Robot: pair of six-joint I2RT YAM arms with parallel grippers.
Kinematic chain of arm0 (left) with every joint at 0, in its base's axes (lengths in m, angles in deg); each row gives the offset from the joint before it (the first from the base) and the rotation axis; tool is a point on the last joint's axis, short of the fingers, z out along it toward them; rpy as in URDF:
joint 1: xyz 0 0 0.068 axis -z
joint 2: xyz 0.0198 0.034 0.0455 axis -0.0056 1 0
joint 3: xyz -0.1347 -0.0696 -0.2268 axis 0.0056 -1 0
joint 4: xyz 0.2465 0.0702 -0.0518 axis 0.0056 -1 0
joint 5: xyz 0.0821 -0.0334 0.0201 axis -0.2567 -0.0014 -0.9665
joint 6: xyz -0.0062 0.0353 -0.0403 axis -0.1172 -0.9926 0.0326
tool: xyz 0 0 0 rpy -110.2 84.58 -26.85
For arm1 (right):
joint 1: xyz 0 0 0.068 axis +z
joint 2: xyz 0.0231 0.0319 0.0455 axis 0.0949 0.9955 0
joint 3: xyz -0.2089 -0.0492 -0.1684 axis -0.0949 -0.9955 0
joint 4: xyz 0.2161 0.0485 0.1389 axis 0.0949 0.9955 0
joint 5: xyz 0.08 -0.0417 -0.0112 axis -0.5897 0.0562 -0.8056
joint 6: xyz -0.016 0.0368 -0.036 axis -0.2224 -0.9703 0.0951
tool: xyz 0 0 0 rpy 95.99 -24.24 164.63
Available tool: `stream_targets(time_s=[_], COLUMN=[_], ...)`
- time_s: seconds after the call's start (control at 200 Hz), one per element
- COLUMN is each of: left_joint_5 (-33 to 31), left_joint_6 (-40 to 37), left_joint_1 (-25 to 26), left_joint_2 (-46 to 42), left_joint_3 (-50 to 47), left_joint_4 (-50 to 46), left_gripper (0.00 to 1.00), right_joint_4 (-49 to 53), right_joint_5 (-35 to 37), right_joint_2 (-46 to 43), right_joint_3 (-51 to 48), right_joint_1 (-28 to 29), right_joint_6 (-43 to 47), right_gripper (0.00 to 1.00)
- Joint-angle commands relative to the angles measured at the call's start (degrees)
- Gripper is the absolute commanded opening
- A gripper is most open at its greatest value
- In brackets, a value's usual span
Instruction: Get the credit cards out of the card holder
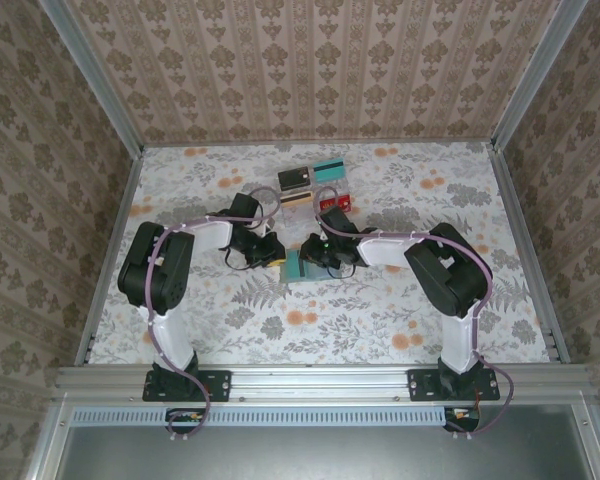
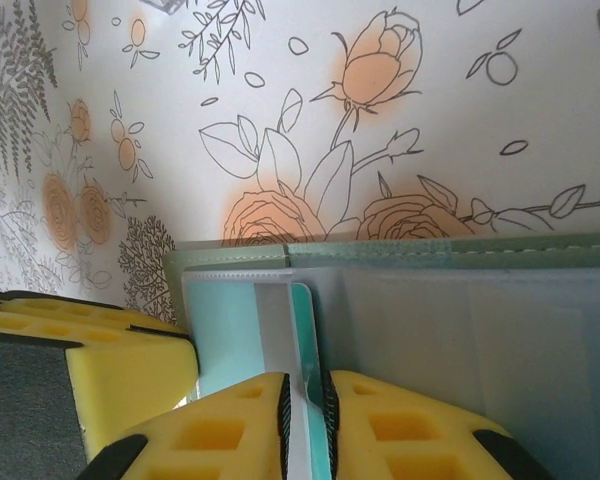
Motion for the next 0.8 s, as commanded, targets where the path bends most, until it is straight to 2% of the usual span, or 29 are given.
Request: stream_targets(time_s=[0.0, 0.28, 0.53, 0.795], left_joint_5=[-1.21, -1.81, -2.38, -2.77], left_joint_6=[-2.08, -3.14, -3.79, -4.17], left_joint_1=[0.36, 0.3, 0.36, 0.27], left_joint_2=[2.23, 3.21, 3.83, 4.01], left_joint_3=[0.72, 0.84, 0.94, 0.96], left_joint_4=[-3.01, -3.95, -4.42, -4.65], left_gripper=[0.11, 0.1, 0.09, 0.07], right_joint_4=[-1.29, 5.73, -1.88, -5.21], right_joint_5=[-1.17, 0.88, -3.3, -3.13], right_joint_2=[-1.01, 1.69, 0.51, -1.95], right_joint_3=[-0.45, 1.55, -1.38, -3.4], right_joint_1=[-0.26, 0.26, 0.35, 0.01], right_joint_6=[-1.68, -1.59, -1.94, -1.85], right_gripper=[0.21, 0.22, 0.19, 0.11])
